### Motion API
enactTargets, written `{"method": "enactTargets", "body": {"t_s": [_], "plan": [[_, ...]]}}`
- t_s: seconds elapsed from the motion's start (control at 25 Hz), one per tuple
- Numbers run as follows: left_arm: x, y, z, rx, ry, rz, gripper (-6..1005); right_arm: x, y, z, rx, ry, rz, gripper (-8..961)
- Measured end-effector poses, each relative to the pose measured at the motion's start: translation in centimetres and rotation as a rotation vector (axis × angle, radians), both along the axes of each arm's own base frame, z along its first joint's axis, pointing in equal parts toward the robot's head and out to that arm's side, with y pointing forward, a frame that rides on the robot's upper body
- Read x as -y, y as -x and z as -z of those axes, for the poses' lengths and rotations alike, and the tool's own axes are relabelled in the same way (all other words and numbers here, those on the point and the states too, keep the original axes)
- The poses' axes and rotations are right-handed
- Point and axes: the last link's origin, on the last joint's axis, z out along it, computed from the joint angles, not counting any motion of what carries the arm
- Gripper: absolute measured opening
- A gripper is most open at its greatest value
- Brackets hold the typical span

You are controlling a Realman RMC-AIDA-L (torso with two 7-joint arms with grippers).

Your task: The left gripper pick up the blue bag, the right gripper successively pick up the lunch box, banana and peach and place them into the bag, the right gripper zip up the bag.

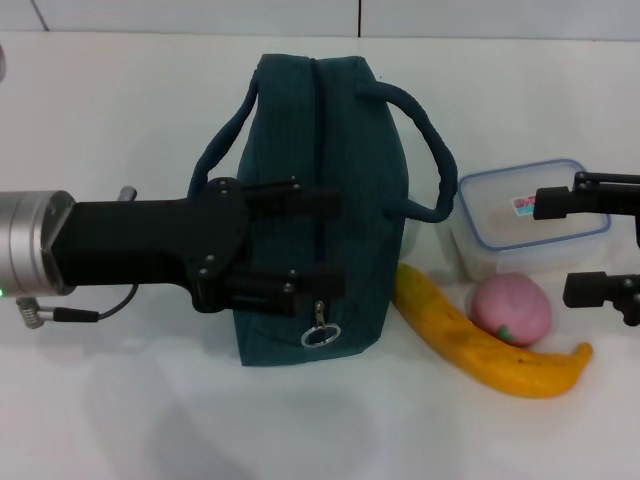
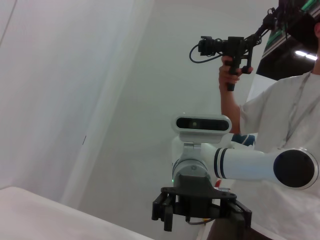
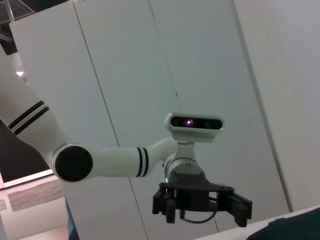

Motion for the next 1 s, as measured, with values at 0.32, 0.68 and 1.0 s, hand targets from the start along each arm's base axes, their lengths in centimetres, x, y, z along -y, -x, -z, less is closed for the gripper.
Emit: {"method": "enactTargets", "body": {"t_s": [0.32,0.68,1.0], "plan": [[0.0,0.0,0.1,-0.001,0.0,0.0,890,0.1,-0.1,0.1,-0.001,0.006,0.006,857],[0.0,0.0,0.1,0.008,0.005,-0.01,890,0.3,-0.4,0.2,-0.003,0.004,0.011,857],[-2.3,-1.1,-3.4,0.0,-0.031,-0.124,890,0.7,-1.0,0.3,-0.005,-0.009,0.022,858]]}}
